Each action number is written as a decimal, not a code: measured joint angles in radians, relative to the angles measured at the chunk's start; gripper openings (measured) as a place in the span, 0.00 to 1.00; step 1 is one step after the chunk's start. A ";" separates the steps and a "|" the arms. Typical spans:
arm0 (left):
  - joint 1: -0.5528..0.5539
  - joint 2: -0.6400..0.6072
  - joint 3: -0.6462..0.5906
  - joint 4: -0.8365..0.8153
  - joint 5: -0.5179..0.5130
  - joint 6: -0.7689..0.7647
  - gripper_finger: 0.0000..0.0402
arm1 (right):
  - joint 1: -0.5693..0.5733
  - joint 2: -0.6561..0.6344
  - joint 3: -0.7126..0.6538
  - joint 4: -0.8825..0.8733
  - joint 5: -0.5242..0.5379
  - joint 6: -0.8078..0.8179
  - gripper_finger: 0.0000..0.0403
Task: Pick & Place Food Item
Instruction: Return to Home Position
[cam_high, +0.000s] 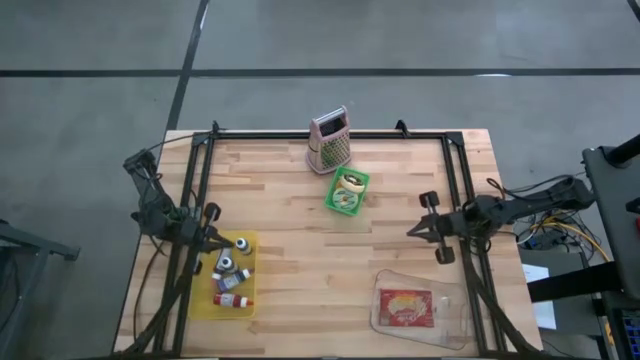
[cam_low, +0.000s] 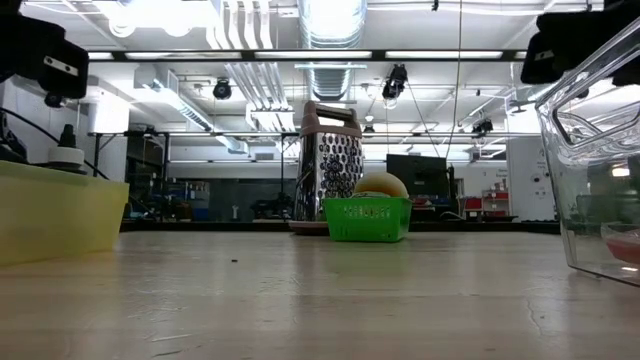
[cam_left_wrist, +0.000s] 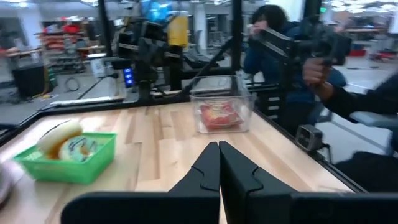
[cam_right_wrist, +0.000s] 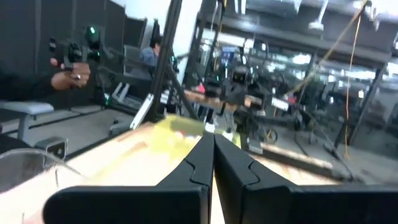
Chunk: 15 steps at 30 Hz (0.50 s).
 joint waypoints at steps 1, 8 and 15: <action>0.001 0.000 0.000 0.000 -0.019 -0.010 0.00 | 0.000 -0.016 0.000 -0.032 0.008 0.010 0.02; 0.022 0.000 0.000 0.002 -0.062 -0.023 0.00 | 0.000 -0.128 0.000 -0.185 0.093 0.039 0.02; 0.035 0.000 -0.016 0.031 -0.097 -0.025 0.00 | 0.000 -0.261 0.000 -0.295 0.098 0.021 0.02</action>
